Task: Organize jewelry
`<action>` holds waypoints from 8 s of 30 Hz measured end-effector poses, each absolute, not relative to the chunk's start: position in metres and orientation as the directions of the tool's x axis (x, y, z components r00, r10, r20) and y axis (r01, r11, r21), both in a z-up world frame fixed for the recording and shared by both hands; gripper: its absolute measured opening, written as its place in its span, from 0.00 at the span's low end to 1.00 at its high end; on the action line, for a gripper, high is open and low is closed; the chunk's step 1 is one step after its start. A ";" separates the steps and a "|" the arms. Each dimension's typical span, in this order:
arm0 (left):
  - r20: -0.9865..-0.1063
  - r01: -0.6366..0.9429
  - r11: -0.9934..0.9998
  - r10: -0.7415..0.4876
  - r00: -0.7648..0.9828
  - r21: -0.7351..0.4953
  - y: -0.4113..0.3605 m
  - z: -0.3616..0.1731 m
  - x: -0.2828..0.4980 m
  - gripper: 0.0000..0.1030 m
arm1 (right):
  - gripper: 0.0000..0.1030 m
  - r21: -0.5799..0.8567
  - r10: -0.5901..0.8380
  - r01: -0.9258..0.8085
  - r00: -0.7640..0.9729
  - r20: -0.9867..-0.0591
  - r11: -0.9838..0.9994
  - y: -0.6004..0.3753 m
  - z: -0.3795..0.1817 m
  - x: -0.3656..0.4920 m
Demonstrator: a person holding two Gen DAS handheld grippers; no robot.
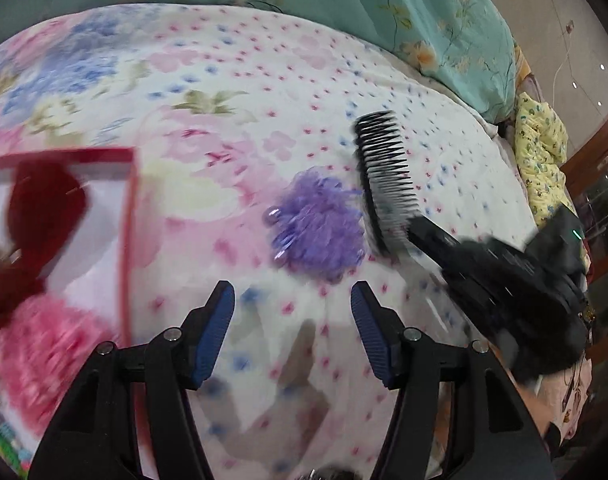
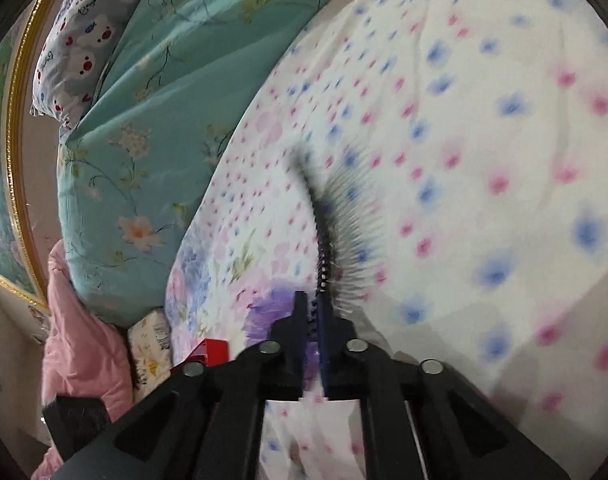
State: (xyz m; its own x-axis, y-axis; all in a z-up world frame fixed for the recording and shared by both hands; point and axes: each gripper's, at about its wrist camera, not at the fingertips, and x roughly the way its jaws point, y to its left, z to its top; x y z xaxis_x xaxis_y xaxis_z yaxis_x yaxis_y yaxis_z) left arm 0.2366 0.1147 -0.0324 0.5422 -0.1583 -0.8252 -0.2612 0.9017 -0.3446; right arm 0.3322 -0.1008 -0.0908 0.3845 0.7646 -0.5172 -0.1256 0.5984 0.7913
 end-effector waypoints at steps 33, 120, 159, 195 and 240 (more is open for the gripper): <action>-0.742 -0.306 0.870 -0.097 0.663 -0.387 0.132 0.018 0.087 0.09 | 0.01 0.804 0.839 -0.263 0.289 -0.461 0.533 -0.118 -0.028 0.213; -0.809 -0.540 0.769 0.051 0.585 -0.342 0.280 -0.039 0.034 0.38 | 0.11 0.761 0.829 -0.396 0.001 -0.559 0.513 0.050 -0.068 0.154; -0.812 -0.649 0.744 0.275 0.514 -0.159 0.204 0.028 -0.096 0.85 | 0.95 0.210 0.616 -0.758 0.300 -0.729 0.617 0.001 0.035 0.070; -0.775 -0.673 0.739 0.407 0.484 -0.032 0.187 0.018 -0.098 1.00 | 1.00 0.099 0.640 -0.811 0.373 -0.672 0.577 0.006 0.006 0.041; -0.779 -0.656 0.749 0.464 0.422 0.091 0.174 0.004 -0.082 1.00 | 1.00 0.114 0.615 -0.825 0.314 -0.723 0.554 0.023 -0.029 0.049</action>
State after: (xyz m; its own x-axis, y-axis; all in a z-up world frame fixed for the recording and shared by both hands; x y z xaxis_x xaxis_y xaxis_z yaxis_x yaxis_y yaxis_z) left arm -0.0819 0.1741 0.0043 0.4218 0.4636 -0.7792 -0.6560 0.7493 0.0907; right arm 0.0487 0.0225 -0.0289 0.3137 0.6152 -0.7233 -0.8248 0.5540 0.1135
